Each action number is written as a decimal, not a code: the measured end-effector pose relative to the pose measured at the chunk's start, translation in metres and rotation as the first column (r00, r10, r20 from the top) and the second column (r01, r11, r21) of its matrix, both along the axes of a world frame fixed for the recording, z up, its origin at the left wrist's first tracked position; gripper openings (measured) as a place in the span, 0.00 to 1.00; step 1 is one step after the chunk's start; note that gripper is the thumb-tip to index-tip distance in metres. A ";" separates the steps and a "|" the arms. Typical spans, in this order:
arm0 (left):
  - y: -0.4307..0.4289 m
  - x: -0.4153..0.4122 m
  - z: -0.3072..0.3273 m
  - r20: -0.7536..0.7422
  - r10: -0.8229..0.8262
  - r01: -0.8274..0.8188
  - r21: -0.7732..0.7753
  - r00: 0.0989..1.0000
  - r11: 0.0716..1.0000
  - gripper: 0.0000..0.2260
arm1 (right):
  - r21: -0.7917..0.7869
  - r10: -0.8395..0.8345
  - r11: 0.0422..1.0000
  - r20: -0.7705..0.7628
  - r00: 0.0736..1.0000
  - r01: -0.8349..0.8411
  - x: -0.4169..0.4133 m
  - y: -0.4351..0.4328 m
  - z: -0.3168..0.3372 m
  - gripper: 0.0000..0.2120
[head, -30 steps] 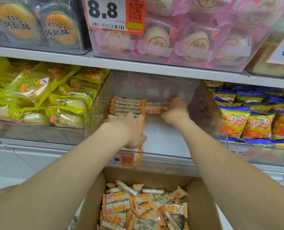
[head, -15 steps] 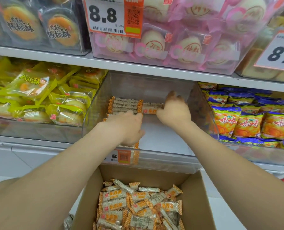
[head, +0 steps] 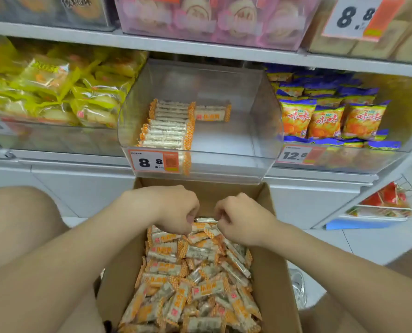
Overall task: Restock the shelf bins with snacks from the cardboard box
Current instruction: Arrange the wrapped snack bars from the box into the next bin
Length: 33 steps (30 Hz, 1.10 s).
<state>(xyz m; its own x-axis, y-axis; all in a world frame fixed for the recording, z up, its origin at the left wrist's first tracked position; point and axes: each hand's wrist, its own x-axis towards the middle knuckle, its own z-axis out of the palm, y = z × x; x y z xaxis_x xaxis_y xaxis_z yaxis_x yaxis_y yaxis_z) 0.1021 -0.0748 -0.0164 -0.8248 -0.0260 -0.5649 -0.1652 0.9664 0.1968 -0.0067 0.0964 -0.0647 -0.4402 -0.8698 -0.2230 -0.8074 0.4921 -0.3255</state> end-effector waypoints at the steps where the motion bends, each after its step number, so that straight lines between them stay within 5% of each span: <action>1: 0.004 -0.002 -0.024 0.066 -0.018 0.021 -0.049 0.998 0.999 0.05 | 0.071 -0.025 0.997 0.026 0.999 0.023 -0.002 0.005 -0.017 0.11; 5: 0.012 -0.013 -0.109 0.190 -0.008 0.031 -0.117 0.982 0.993 0.06 | 0.220 -0.200 0.960 0.119 0.972 0.171 -0.015 0.017 -0.075 0.12; 10: 0.017 -0.012 -0.187 0.103 0.097 -0.087 -0.098 0.990 0.991 0.13 | 0.283 -0.375 0.904 0.162 0.913 0.321 -0.014 0.030 -0.138 0.10; 12: 0.021 -0.007 -0.209 0.088 0.110 -0.096 -0.143 0.990 0.985 0.19 | 0.329 -0.424 0.872 0.139 0.895 0.362 -0.007 0.036 -0.162 0.02; 15: 0.019 -0.004 -0.238 0.065 0.169 -0.160 -0.131 0.983 0.978 0.28 | 0.374 -0.457 0.849 0.165 0.874 0.373 -0.002 0.036 -0.193 0.23; 18: 0.016 -0.003 -0.257 0.064 0.290 -0.291 -0.002 0.955 0.957 0.23 | 0.376 -0.503 0.832 0.202 0.840 0.408 0.004 0.028 -0.213 0.27; 23: 0.025 0.000 -0.272 0.035 0.487 -0.486 0.147 0.873 0.861 0.11 | 0.310 -0.488 0.832 0.010 0.873 0.461 0.009 0.024 -0.224 0.19; 27: 0.016 0.003 -0.269 0.083 0.574 -0.573 0.268 0.814 0.774 0.08 | 0.151 -0.648 0.759 0.279 0.709 0.634 -0.002 0.022 -0.216 0.16; 33: -0.006 -0.006 -0.211 0.245 0.458 -0.519 0.399 0.854 0.756 0.06 | 0.047 -0.557 0.739 0.603 0.571 0.672 -0.009 0.021 -0.163 0.19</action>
<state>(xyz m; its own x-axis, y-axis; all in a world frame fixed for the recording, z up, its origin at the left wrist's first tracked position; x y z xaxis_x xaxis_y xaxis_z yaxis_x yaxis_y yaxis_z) 0.0961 -0.0813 -0.2275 -0.6901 -0.1330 -0.7114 -0.6436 0.5623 0.5193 -0.0159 0.1170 -0.2276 -0.7307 -0.4819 -0.4836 0.0233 0.6903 -0.7231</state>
